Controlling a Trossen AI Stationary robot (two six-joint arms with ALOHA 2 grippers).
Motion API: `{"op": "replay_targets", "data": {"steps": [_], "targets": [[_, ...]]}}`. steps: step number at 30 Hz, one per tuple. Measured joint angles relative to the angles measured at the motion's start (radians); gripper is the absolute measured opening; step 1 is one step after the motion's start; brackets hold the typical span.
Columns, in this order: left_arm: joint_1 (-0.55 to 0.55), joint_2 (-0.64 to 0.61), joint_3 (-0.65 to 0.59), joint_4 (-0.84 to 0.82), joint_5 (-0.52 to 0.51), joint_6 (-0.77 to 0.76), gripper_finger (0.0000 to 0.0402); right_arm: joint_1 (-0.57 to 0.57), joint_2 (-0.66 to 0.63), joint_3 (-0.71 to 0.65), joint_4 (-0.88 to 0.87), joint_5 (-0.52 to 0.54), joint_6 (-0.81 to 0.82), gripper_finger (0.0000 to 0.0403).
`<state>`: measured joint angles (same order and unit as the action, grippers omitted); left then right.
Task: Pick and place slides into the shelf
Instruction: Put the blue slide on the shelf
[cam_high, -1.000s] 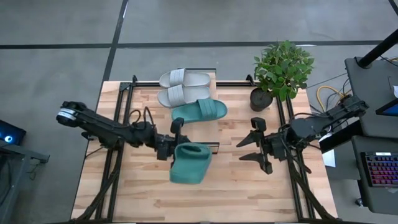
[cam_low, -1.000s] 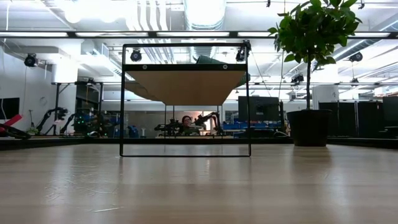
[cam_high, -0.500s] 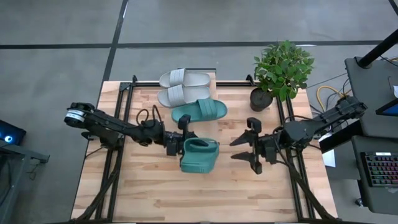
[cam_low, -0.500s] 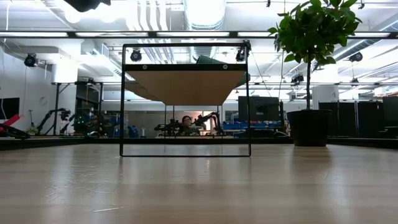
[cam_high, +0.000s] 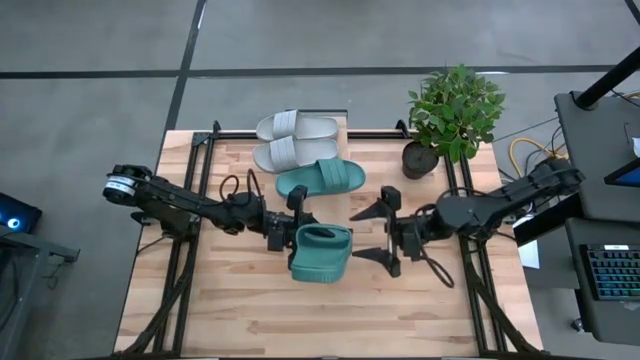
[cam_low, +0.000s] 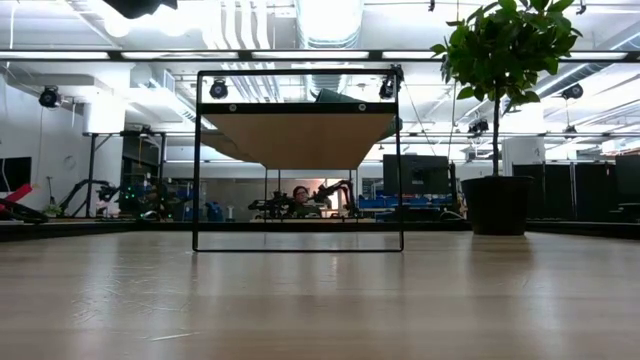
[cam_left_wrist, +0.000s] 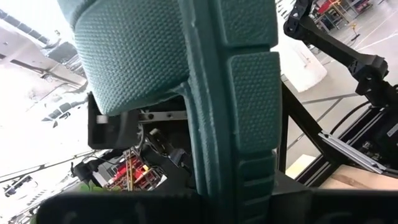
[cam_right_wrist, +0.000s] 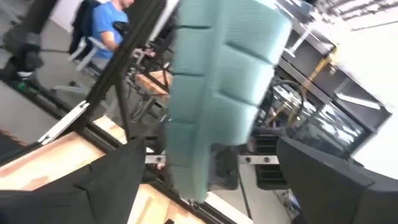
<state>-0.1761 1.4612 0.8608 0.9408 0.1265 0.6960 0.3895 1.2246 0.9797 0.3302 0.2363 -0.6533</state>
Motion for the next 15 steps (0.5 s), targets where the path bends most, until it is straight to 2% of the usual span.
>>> {"op": "replay_targets", "data": {"steps": [6,15], "targets": [[0.000,-0.001,0.000,0.005,-0.003,0.017,0.0019,-0.008,0.039,0.059,-0.026,0.032,0.066,0.0353],[0.009,0.002,-0.001,0.020,-0.013,0.055,0.0019,-0.009,0.068,0.100,-0.046,0.020,0.137,0.0307]]}}
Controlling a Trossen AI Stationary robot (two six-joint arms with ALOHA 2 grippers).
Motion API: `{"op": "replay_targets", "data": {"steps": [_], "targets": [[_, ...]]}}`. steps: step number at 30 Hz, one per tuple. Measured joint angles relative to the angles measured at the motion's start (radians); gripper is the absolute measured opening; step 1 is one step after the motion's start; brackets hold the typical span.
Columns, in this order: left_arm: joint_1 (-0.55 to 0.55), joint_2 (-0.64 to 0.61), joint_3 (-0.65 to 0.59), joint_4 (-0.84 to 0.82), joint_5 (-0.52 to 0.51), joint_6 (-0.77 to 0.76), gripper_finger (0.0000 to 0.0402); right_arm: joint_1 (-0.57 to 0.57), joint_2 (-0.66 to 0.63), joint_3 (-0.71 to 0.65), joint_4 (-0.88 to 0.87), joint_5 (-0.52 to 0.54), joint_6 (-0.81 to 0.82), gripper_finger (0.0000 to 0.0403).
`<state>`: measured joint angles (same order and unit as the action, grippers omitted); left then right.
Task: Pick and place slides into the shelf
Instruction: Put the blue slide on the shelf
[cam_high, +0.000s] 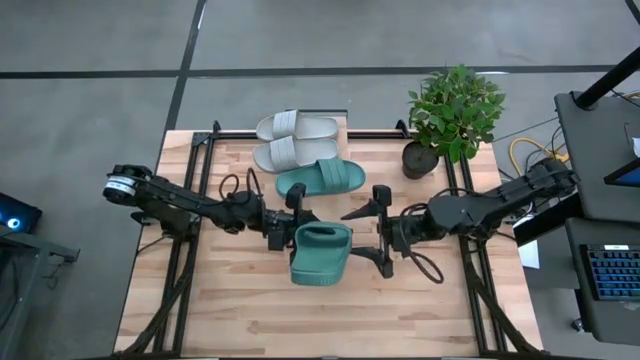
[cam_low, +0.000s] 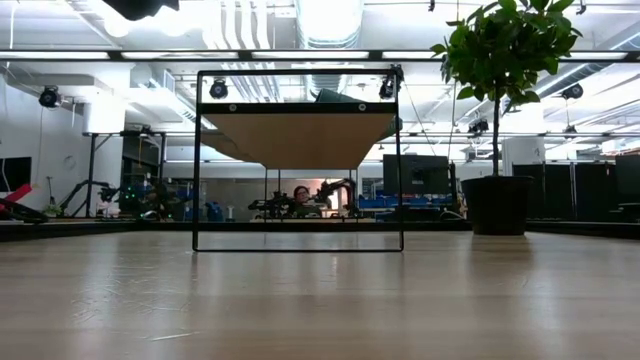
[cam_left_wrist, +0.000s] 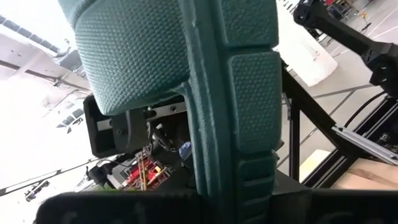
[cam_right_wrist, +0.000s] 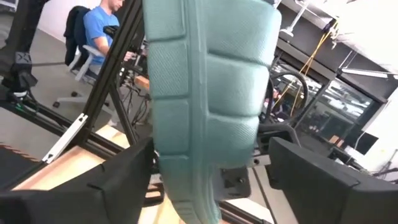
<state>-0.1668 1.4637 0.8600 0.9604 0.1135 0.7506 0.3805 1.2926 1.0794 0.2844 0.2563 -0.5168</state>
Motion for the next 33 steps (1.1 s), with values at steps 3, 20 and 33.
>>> {"op": "replay_targets", "data": {"steps": [3,20,33], "targets": [[0.004,0.001,0.001,0.000,-0.001,0.000,0.0019,-0.004,0.002,-0.001,0.006,-0.001,0.002,0.0276],[0.008,0.001,0.004,0.001,-0.010,-0.003,0.0019,-0.002,0.027,-0.003,0.002,0.000,-0.124,0.0056],[0.011,-0.023,0.003,-0.010,-0.105,-0.067,0.0127,-0.002,0.006,-0.005,-0.005,0.113,-0.126,0.0055]]}}
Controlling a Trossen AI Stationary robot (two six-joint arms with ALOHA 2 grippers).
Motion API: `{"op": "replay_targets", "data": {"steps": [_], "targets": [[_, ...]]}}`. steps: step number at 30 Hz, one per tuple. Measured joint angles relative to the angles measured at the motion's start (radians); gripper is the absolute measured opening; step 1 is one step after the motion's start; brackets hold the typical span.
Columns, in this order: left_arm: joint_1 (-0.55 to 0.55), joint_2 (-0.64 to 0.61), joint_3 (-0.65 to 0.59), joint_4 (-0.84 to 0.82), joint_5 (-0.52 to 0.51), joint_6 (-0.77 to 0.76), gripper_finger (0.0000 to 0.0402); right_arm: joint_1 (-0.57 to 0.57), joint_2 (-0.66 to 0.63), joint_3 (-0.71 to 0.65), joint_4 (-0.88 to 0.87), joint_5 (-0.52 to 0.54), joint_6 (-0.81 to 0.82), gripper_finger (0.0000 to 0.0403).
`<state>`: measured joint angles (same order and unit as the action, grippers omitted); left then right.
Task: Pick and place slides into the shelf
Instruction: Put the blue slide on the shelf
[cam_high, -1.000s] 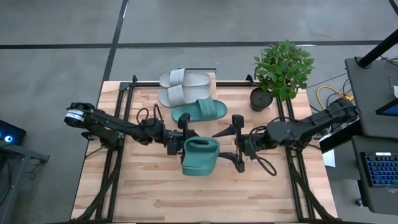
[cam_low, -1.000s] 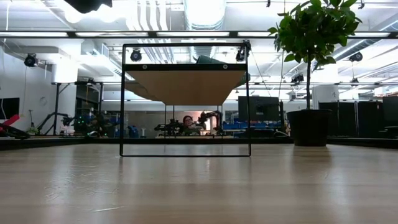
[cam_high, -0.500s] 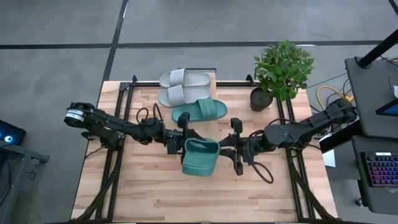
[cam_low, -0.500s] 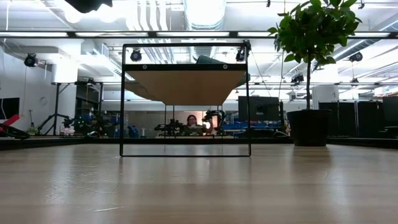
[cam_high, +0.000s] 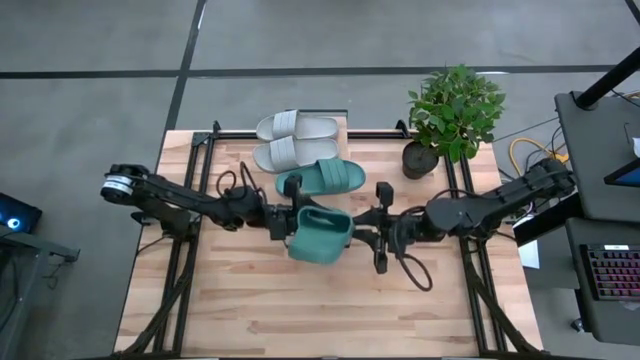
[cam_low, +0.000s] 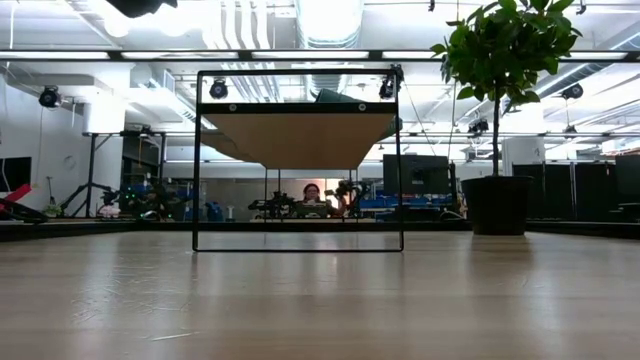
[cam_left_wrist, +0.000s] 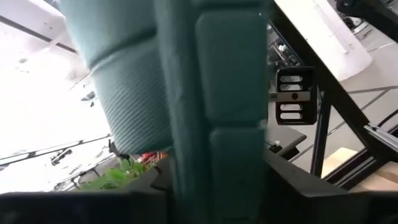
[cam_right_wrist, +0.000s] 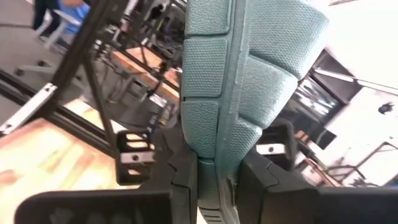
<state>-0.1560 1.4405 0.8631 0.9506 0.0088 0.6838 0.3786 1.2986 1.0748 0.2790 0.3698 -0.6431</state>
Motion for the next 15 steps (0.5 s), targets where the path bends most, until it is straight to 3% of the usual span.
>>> {"op": "replay_targets", "data": {"steps": [6,15], "targets": [[-0.001,-0.053,-0.003,-0.096,-0.025,-0.056,0.0181,0.001,-0.001,0.000,0.002,0.084,-0.028,0.0055],[-0.021,-0.299,-0.003,-0.563,-0.146,-0.209,0.0196,0.009,-0.001,-0.002,-0.015,0.229,-0.073,0.0054]]}}
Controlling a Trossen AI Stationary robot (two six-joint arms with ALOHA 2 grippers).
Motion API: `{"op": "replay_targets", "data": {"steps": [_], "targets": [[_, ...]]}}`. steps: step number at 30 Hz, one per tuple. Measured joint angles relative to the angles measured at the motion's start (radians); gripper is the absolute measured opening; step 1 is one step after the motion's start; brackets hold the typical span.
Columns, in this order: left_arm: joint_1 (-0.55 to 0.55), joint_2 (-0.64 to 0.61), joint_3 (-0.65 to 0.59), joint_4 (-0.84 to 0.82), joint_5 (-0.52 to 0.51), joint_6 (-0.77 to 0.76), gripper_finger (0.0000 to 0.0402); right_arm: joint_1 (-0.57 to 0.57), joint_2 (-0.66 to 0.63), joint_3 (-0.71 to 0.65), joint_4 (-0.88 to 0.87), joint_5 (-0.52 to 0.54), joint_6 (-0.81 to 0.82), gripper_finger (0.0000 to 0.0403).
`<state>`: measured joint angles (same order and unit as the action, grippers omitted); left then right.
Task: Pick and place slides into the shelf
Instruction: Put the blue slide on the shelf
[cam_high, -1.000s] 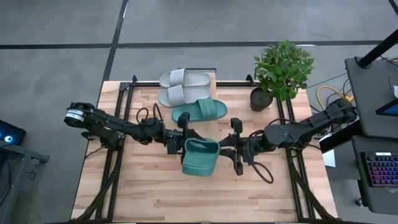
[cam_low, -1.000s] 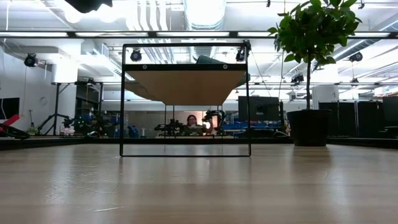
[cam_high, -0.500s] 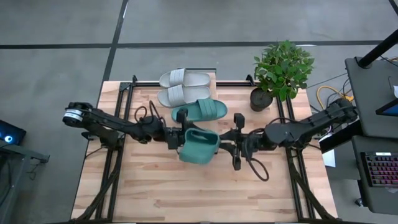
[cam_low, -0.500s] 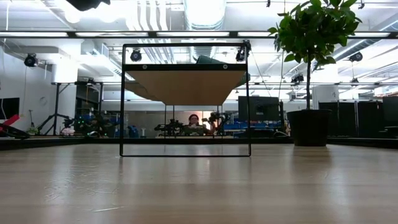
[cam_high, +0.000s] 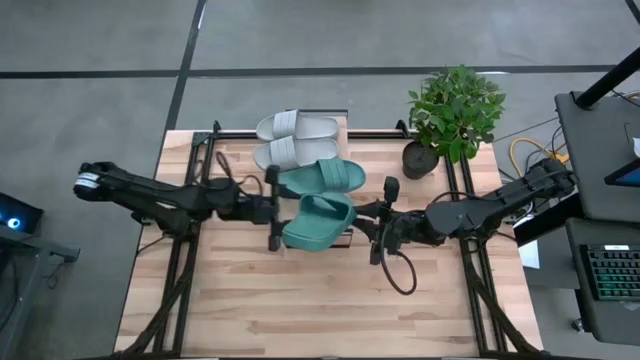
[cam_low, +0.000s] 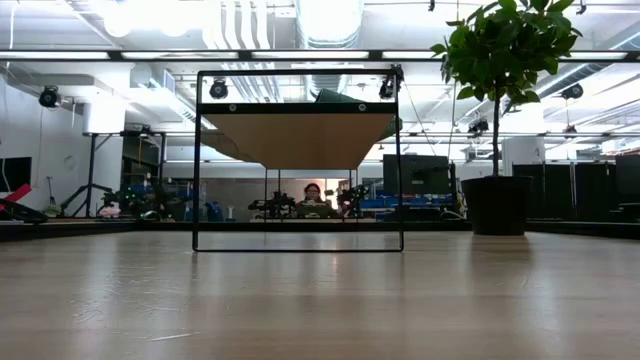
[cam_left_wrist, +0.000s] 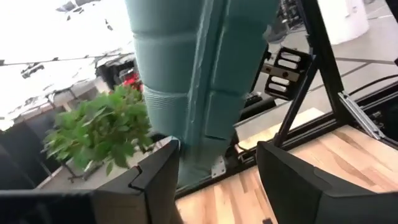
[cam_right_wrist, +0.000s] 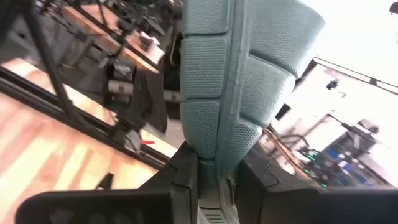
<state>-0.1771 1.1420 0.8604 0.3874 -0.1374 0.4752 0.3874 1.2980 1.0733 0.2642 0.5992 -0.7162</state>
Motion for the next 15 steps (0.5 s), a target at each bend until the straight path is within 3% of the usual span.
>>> {"op": "replay_targets", "data": {"steps": [3,7,15], "targets": [[-0.026,-0.076,-0.002,-0.068,-0.031,-0.007,0.0196,0.009,-0.004,0.000,0.001,0.095,-0.011,0.0053],[-0.081,-0.160,-0.002,-0.098,-0.104,0.054,0.0196,0.047,-0.005,0.002,-0.002,0.300,-0.045,0.0053],[-0.263,-0.149,-0.002,-0.107,-0.550,0.459,0.0196,0.140,0.000,0.002,-0.120,0.536,-0.002,0.0053]]}}
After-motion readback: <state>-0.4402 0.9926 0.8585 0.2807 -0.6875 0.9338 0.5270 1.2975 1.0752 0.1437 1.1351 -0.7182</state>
